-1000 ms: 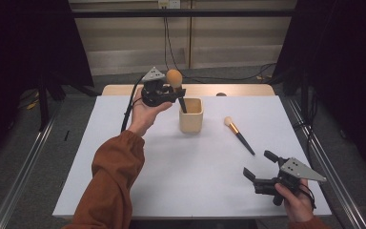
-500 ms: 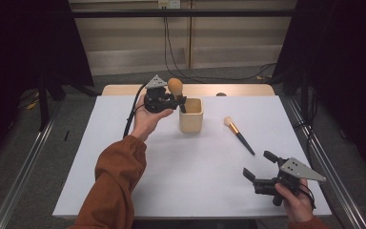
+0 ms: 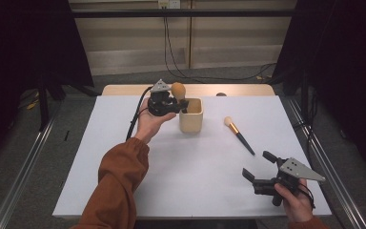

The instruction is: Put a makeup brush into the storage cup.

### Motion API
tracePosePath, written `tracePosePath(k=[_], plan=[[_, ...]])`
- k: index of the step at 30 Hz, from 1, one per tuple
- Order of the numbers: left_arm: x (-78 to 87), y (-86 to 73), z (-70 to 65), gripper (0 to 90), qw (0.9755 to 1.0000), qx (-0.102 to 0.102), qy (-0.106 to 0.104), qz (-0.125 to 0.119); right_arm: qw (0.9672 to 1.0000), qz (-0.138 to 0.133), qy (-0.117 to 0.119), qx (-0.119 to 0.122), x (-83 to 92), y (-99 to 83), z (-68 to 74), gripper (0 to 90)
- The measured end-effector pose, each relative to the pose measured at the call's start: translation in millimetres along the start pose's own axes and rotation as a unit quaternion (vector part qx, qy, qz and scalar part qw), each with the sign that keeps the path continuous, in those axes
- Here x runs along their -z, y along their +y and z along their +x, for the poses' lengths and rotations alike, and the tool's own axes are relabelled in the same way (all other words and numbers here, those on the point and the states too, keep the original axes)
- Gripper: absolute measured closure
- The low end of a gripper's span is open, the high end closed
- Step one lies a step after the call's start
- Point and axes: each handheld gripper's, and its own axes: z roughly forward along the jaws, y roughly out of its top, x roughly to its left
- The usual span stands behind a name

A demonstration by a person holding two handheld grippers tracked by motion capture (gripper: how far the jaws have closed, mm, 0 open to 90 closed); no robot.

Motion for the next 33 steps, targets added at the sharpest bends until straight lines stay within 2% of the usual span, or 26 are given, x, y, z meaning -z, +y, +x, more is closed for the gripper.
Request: tracePosePath(k=[4, 5, 7, 10, 15, 21, 25, 27, 29, 33], plan=[[-4.4, -2.2, -1.2, 62.9, 1.0000, 0.003, 0.002, -0.001, 1.0000, 0.000, 0.000, 0.000, 0.0, -0.1, -0.2, 0.0], [-4.6, -2.6, -0.8, 60.4, 0.9999, 0.008, 0.001, -0.007, 1.0000, -0.001, 0.001, -0.001, 0.0, 0.0, 0.3, 0.0], [-4.4, -2.5, -0.6, 54.6, 0.9999, 0.010, 0.008, -0.008, 1.0000, -0.002, 0.002, -0.001, 0.0, 0.0, 0.4, 0.0], [-2.4, -3.5, -0.7, 39.1, 0.9998, 0.005, 0.020, -0.007, 1.0000, -0.003, 0.002, 0.001, 0.0, 0.1, 0.0, 0.0], [2.9, -7.0, 0.8, 21.8, 0.9997, 0.011, 0.018, -0.012, 1.0000, -0.001, 0.003, 0.001, -0.5, -0.1, -0.4, 0.0], [13.6, -7.4, 1.1, 8.8, 0.9993, 0.018, 0.015, -0.027, 1.0000, 0.000, 0.002, 0.002, -0.8, -0.1, -0.8, 0.0], [23.5, -7.4, -1.1, 5.3, 0.9990, 0.021, 0.011, -0.037, 1.0000, 0.000, 0.000, 0.002, -1.1, -0.1, -0.9, 0.0], [28.1, -8.4, -1.7, 4.1, 0.9989, 0.014, 0.004, -0.044, 1.0000, 0.000, 0.000, 0.001, -1.1, 0.0, -1.0, 0.0], [35.9, -8.2, -4.2, 4.1, 0.9987, 0.011, 0.010, -0.049, 1.0000, 0.000, 0.000, 0.000, -1.3, 0.0, -1.1, 0.0], [49.3, -9.5, -8.6, 4.1, 0.9983, -0.008, -0.002, -0.058, 1.0000, -0.001, -0.001, -0.001, -1.4, 0.2, -1.5, 0.0]])
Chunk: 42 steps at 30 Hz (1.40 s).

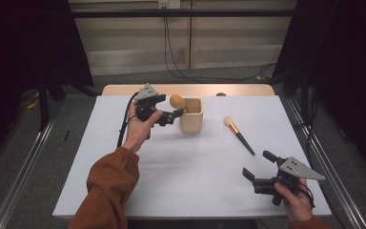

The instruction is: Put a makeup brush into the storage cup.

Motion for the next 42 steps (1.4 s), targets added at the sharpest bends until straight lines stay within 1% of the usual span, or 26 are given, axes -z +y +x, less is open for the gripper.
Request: tracePosePath(k=[1, 4, 6, 9, 11, 14, 17, 18, 19, 21, 22, 24, 26, 28, 29, 30, 32, 33, 34, 36, 37, 38, 41, 42], plan=[[3.4, -0.1, -1.1, 4.1, 1.0000, -0.004, 0.006, -0.001, 1.0000, 0.000, 0.000, 0.000, -0.1, 0.0, -0.1, 0.0], [12.0, -3.8, -3.2, 4.1, 0.9998, -0.003, 0.018, -0.011, 1.0000, 0.000, -0.001, 0.004, -0.2, 0.2, -0.3, 0.0], [16.8, -7.5, -4.3, 4.2, 0.9996, -0.002, 0.025, -0.013, 1.0000, 0.001, -0.003, 0.006, -0.4, 0.2, -0.5, 0.0], [22.1, -13.7, -3.8, 4.2, 0.9995, 0.002, 0.029, -0.015, 1.0000, 0.001, -0.003, 0.007, -0.6, 0.2, -0.5, 0.0], [26.2, -17.5, -4.2, 4.2, 0.9992, -0.002, 0.035, -0.020, 1.0000, 0.000, -0.003, 0.007, -0.2, 0.1, -0.4, 0.0], [35.8, -21.9, -5.8, 4.0, 0.9993, 0.007, 0.031, -0.022, 1.0000, 0.001, -0.004, 0.000, -0.1, -0.1, -1.6, 0.0], [45.8, -25.4, -7.7, 3.7, 0.9993, 0.010, 0.027, -0.026, 1.0000, 0.000, -0.005, -0.003, -0.5, 0.1, -1.9, 0.0], [48.3, -26.3, -8.5, 3.7, 0.9992, 0.009, 0.028, -0.026, 1.0000, 0.000, -0.006, -0.002, -0.5, 0.1, -1.8, 0.0], [51.6, -28.0, -10.0, 3.8, 0.9990, 0.007, 0.035, -0.027, 1.0000, 0.001, -0.006, -0.002, -0.6, 0.1, -1.7, 0.0], [57.7, -32.4, -13.3, 3.7, 0.9991, 0.004, 0.032, -0.026, 1.0000, 0.001, -0.007, -0.001, -0.8, 0.1, -1.5, 0.0], [60.5, -34.4, -15.4, 3.9, 0.9991, 0.001, 0.035, -0.025, 1.0000, 0.001, -0.006, -0.001, -0.7, 0.2, -1.5, 0.0], [66.0, -38.1, -18.0, 4.4, 0.9991, 0.006, 0.034, -0.026, 1.0000, 0.003, -0.007, 0.001, -0.5, -0.2, -2.2, 0.0], [70.8, -41.4, -20.6, 4.2, 0.9990, 0.002, 0.038, -0.025, 0.9999, 0.002, -0.009, -0.003, -0.7, 0.0, -2.3, 0.0], [76.8, -44.1, -24.4, 3.9, 0.9985, 0.003, 0.046, -0.030, 1.0000, 0.002, -0.009, -0.001, -0.5, 0.0, -2.4, 0.0], [80.6, -45.4, -28.4, 3.9, 0.9981, 0.000, 0.054, -0.029, 1.0000, 0.002, -0.010, -0.001, -0.5, 0.0, -2.3, 0.0], [82.8, -46.6, -30.1, 3.7, 0.9980, -0.004, 0.056, -0.029, 1.0000, 0.003, -0.009, 0.002, -0.3, -0.1, -2.5, 0.0], [89.4, -51.1, -33.7, 3.7, 0.9983, 0.002, 0.049, -0.033, 1.0000, 0.001, -0.008, -0.001, -0.3, 0.2, -2.1, 0.0], [91.9, -52.6, -34.2, 3.6, 0.9983, 0.000, 0.049, -0.032, 1.0000, 0.000, -0.008, -0.001, -0.2, 0.3, -2.3, 0.0], [95.2, -54.7, -34.7, 3.7, 0.9980, -0.002, 0.054, -0.032, 1.0000, -0.001, -0.008, 0.000, 0.0, 0.4, -2.2, 0.0], [103.2, -59.8, -33.8, 3.6, 0.9977, 0.001, 0.058, -0.035, 1.0000, -0.001, -0.007, 0.002, 0.3, 0.3, -2.1, 0.0], [106.3, -61.7, -33.7, 3.7, 0.9973, 0.000, 0.063, -0.037, 1.0000, -0.001, -0.008, 0.001, 0.3, 0.3, -1.9, 0.0], [111.2, -65.6, -34.6, 4.0, 0.9961, 0.002, 0.076, -0.045, 1.0000, 0.000, -0.008, 0.001, 0.3, 0.4, -2.0, 0.0], [120.3, -71.6, -34.2, 4.4, 0.9962, 0.012, 0.072, -0.046, 1.0000, -0.001, -0.009, 0.002, 0.1, 0.3, -1.9, 0.0], [122.6, -73.1, -33.8, 4.4, 0.9963, 0.012, 0.073, -0.044, 1.0000, 0.000, -0.010, 0.003, 0.1, 0.4, -1.7, 0.0]])
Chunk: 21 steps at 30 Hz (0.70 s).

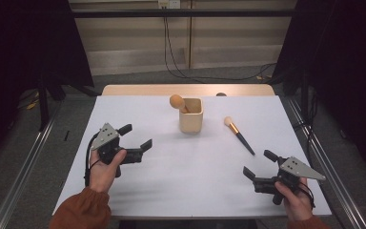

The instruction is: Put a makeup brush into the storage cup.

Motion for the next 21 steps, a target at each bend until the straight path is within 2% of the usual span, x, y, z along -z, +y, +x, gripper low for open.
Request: tracePosePath(k=[3, 5, 11, 15, 21], plan=[[6.5, -5.1, 0.8, 4.5, 1.0000, 0.005, 0.000, 0.000, 1.0000, 0.001, 0.000, 0.000, 0.2, -0.1, 0.2, 0.0], [10.2, -8.2, 1.0, 4.4, 1.0000, -0.001, -0.001, 0.007, 1.0000, 0.000, 0.000, 0.001, 0.2, -0.1, -0.2, 0.0], [20.5, -17.8, 0.2, 4.5, 0.9999, 0.001, -0.001, 0.016, 1.0000, 0.001, -0.002, 0.003, 0.6, -0.2, -0.2, 0.0], [28.6, -22.5, -2.5, 4.5, 0.9996, 0.004, -0.008, 0.026, 1.0000, 0.002, -0.006, -0.002, -0.1, -0.1, -0.2, 0.0], [38.2, -31.3, -8.2, 4.4, 0.9993, -0.003, -0.008, 0.038, 1.0000, 0.002, -0.008, 0.000, 1.0, -0.6, -1.7, 0.0]])
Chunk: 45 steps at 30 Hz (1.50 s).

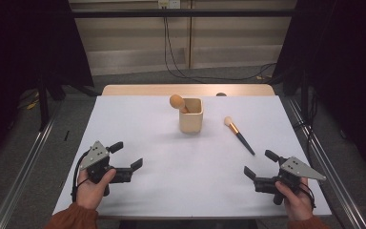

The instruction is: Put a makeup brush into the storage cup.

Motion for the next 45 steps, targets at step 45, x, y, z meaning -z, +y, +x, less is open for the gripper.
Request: tracePosePath(k=[45], plan=[[35.8, -17.8, 6.2, 4.0, 0.9988, 0.016, 0.046, -0.007, 1.0000, -0.007, -0.002, -0.006, -13.0, 11.9, -2.1, 0.3]])
